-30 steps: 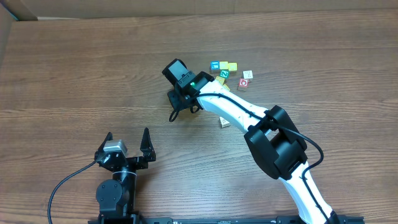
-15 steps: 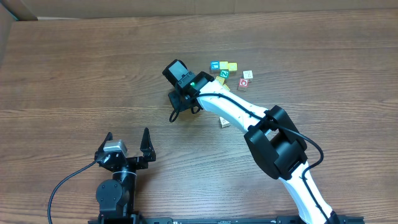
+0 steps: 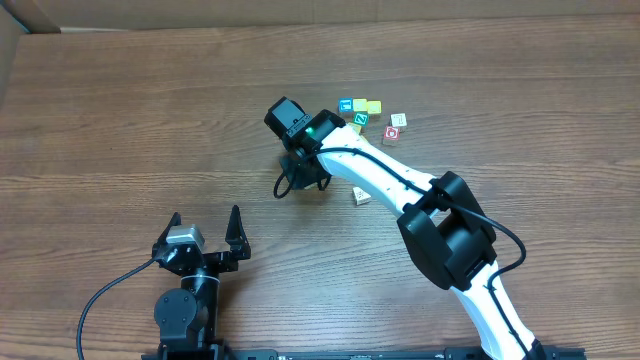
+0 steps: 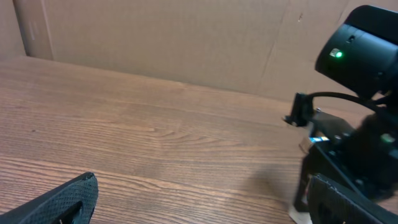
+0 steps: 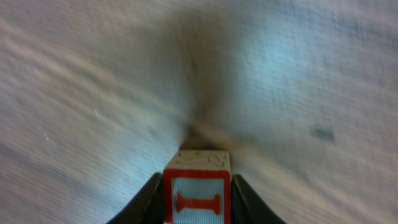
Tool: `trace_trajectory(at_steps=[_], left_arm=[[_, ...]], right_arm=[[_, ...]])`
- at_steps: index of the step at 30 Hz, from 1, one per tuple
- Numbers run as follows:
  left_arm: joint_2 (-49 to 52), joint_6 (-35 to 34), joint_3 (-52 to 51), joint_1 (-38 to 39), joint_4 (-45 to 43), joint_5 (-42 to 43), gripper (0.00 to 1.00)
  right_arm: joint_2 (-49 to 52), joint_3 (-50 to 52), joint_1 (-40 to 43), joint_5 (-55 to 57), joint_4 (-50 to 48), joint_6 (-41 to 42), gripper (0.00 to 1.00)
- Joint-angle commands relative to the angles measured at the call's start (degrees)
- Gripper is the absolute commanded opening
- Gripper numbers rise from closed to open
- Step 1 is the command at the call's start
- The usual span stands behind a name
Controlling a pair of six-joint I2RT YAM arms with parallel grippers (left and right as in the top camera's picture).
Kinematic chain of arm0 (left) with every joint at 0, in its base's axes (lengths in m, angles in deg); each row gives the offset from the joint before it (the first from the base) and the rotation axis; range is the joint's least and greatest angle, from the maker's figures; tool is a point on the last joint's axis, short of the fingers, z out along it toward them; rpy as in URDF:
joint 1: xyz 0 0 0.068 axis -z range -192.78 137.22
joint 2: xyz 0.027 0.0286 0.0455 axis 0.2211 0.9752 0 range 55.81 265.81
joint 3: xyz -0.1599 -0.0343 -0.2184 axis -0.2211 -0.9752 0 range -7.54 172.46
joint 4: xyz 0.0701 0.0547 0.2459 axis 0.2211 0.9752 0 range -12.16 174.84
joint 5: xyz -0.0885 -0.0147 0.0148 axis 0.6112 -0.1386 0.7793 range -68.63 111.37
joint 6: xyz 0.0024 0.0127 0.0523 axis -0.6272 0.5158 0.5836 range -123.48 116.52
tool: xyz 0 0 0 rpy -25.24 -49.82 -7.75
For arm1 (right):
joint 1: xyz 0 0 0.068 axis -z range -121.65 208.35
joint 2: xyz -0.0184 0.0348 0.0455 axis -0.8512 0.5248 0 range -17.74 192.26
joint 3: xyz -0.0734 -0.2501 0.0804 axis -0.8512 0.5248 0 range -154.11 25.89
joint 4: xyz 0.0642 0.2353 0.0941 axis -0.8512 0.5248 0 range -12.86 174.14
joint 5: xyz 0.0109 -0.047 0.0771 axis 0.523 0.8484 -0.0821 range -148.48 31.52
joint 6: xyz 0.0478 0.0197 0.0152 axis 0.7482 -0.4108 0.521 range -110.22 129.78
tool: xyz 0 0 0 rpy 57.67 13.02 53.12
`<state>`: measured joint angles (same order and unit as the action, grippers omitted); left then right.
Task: Flip 4 blocks
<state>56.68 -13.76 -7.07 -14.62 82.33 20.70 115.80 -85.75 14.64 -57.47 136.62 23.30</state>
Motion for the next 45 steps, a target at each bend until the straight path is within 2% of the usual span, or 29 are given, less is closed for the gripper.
trace_trajectory(at_steps=[1, 12, 20, 23, 25, 28, 32, 35, 38, 41, 45], left_arm=[[-0.5, 1.1, -0.2, 0.4, 0.0, 0.7, 1.0], [-0.5, 1.1, -0.2, 0.4, 0.0, 0.7, 1.0], [-0.5, 1.1, -0.2, 0.4, 0.0, 0.7, 1.0], [-0.5, 1.1, -0.2, 0.4, 0.0, 0.7, 1.0], [-0.5, 1.1, -0.2, 0.4, 0.0, 0.7, 1.0], [-0.5, 1.1, -0.2, 0.4, 0.0, 0.7, 1.0], [-0.5, 1.1, -0.2, 0.4, 0.0, 0.7, 1.0], [-0.5, 1.1, -0.2, 0.4, 0.0, 0.7, 1.0], [-0.5, 1.1, -0.2, 0.4, 0.0, 0.7, 1.0], [-0.5, 1.1, -0.2, 0.4, 0.0, 0.7, 1.0], [-0.5, 1.1, -0.2, 0.4, 0.0, 0.7, 1.0]], right_arm=[[-4.8, -1.5, 0.1, 0.4, 3.6, 1.4, 0.26], [-4.9, -1.5, 1.3, 1.3, 15.9, 3.2, 0.25], [-4.9, -1.2, 2.3, 2.0, 17.4, 3.2, 0.26], [-4.9, -1.2, 2.3, 2.0, 17.4, 3.2, 0.33], [-4.9, -1.2, 2.3, 2.0, 17.7, 3.2, 0.43], [-4.9, -1.2, 2.3, 2.0, 17.8, 3.2, 0.54], [-4.9, -1.2, 2.3, 1.9, 17.3, 3.2, 0.54], [-4.9, -1.2, 2.3, 1.2, 15.5, 3.2, 0.48], [-4.9, -1.2, 2.3, -2.4, 14.7, 3.2, 0.34], [-4.9, -1.2, 2.3, -6.6, 14.8, 3.1, 0.24], [-4.9, -1.0, 2.1, -11.8, 15.1, 3.1, 0.04]])
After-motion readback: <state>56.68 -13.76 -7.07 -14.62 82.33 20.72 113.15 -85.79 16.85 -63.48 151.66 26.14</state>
